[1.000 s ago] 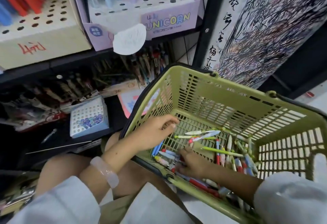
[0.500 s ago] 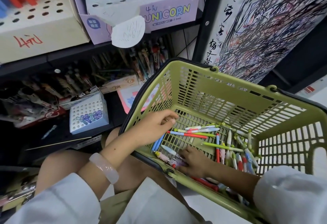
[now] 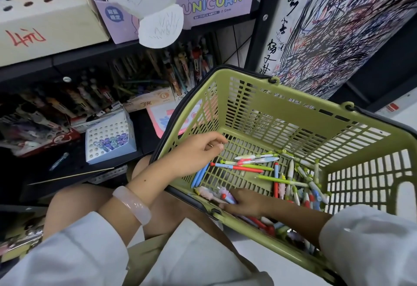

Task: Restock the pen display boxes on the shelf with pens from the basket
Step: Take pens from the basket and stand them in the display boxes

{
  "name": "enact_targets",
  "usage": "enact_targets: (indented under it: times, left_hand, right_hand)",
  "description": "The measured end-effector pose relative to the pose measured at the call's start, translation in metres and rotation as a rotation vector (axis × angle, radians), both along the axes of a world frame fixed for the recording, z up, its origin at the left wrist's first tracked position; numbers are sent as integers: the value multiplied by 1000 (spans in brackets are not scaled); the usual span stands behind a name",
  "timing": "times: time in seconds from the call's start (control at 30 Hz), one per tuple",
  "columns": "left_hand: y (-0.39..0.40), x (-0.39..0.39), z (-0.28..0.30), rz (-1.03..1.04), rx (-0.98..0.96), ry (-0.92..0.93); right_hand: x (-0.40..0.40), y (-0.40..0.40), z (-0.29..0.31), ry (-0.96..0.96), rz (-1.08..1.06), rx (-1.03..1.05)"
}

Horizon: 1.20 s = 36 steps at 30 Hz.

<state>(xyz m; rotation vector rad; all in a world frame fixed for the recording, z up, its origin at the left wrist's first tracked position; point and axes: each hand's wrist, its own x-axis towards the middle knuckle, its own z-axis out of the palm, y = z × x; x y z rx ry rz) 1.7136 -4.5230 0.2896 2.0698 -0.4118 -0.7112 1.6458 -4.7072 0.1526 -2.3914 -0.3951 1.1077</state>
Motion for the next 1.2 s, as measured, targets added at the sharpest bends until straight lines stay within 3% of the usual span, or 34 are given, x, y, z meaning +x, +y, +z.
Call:
enact_targets:
  times: [0.23,0.5,0.57,0.67,0.77,0.93,1.03,1.2]
  left_hand:
    - [0,0,-1,9,-14,14]
    - [1,2,2,28,-16,8]
    - [2,3,3,65,-45,13]
    - [1,3,6,171,-51,-30]
    - [-5,4,13,236,-25,24]
    - [-33,-10,22,113,-107,331]
    - [-45,-14,22,124,-220,377]
    - [-38,-15,24,72,-109,266]
  right_hand:
    - [5,1,12,282,-126,101]
    - [1,8,13,155,-227,225]
    - [6,5,25,87,-315,343]
    - [26,-2,52,37,-706,591]
    - [48,-3,85,176,-1099,989]
    - [62,12,129,191,-1212,1319]
    - [61,19,143,39,-1205,1303]
    - [65,11,162,-225,-1205,1162]
